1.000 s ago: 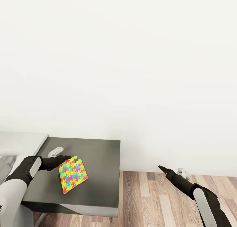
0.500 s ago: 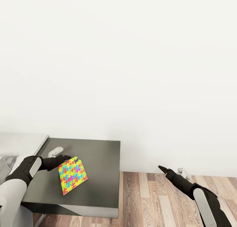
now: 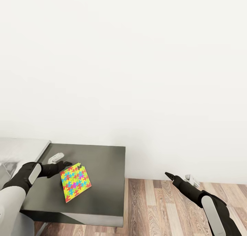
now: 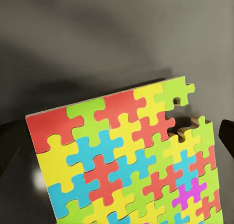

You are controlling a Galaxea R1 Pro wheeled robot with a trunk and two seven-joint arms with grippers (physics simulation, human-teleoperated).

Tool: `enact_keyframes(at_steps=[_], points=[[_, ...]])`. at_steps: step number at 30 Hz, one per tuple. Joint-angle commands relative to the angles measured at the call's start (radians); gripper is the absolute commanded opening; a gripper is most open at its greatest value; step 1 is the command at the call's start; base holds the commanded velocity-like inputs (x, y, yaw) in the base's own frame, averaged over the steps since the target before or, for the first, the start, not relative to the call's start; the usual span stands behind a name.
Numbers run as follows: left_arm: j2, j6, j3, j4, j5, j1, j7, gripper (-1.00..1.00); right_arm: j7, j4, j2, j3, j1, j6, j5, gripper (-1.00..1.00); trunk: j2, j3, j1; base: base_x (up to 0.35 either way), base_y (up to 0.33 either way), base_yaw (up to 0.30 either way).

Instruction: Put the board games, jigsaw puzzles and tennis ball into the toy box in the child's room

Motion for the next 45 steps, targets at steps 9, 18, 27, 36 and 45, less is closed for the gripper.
enact_keyframes(at_steps=[9,18,27,36,45], points=[[0.002,0.003,0.005,0.0,-0.001,-0.001,0.01,1.0,0.005,-0.001,0.0,-0.002,-0.001,0.006,0.002,1.0,-0.002,-0.002,0.001,0.0,0.0,0.0],[0.026,0.003,0.008,0.001,0.003,-0.001,0.016,1.0,0.005,-0.001,0.0,-0.002,-0.001,0.006,0.002,1.0,-0.002,-0.005,0.001,0.0,0.0,0.0],[0.034,0.001,0.005,0.001,0.002,-0.001,0.008,1.0,0.005,-0.001,0.0,-0.002,-0.001,0.006,0.002,1.0,-0.002,-0.016,0.001,0.0,0.0,0.0],[0.034,0.0,0.004,0.001,0.001,-0.001,0.003,1.0,0.005,-0.001,0.0,-0.002,-0.001,0.006,0.002,1.0,-0.002,-0.031,0.001,0.0,0.0,0.0],[0.034,-0.001,0.002,0.001,0.003,0.0,0.002,1.0,0.005,-0.001,0.0,-0.002,-0.001,0.006,0.002,1.0,-0.002,-0.045,0.001,0.0,0.0,0.0]])
